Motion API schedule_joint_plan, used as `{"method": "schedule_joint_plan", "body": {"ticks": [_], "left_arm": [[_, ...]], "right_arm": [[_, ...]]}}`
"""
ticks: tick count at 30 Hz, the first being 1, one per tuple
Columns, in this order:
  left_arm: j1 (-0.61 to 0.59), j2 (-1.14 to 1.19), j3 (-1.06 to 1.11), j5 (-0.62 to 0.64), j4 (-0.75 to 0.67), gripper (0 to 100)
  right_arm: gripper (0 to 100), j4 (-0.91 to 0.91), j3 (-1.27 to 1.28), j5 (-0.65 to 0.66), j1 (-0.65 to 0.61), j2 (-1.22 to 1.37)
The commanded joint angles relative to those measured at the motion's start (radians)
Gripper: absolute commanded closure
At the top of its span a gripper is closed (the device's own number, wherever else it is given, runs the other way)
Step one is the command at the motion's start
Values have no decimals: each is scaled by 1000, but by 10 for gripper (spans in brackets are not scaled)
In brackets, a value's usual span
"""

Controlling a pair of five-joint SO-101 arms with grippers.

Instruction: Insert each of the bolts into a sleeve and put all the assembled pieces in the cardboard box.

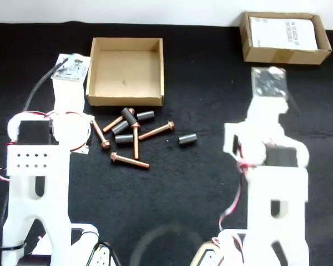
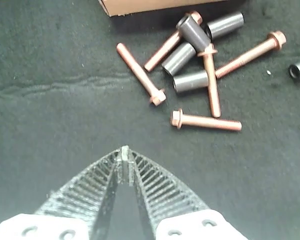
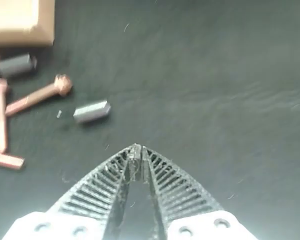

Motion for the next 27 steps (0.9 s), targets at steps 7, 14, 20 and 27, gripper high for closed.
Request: {"method": "schedule_joint_plan", "body": {"ticks": [7,14,20,27], "left_arm": [[12,-2,309,9,-428,984],[10,-5,535,236,-736,983],[-10,4,679,212,-925,983],[-64,4,812,118,-1220,983]], "right_arm": [[930,252,-381,147,-306,495],[907,390,-549,718,-450,736],[907,453,-742,884,-427,909],[822,455,-855,1043,-429,1024]]}}
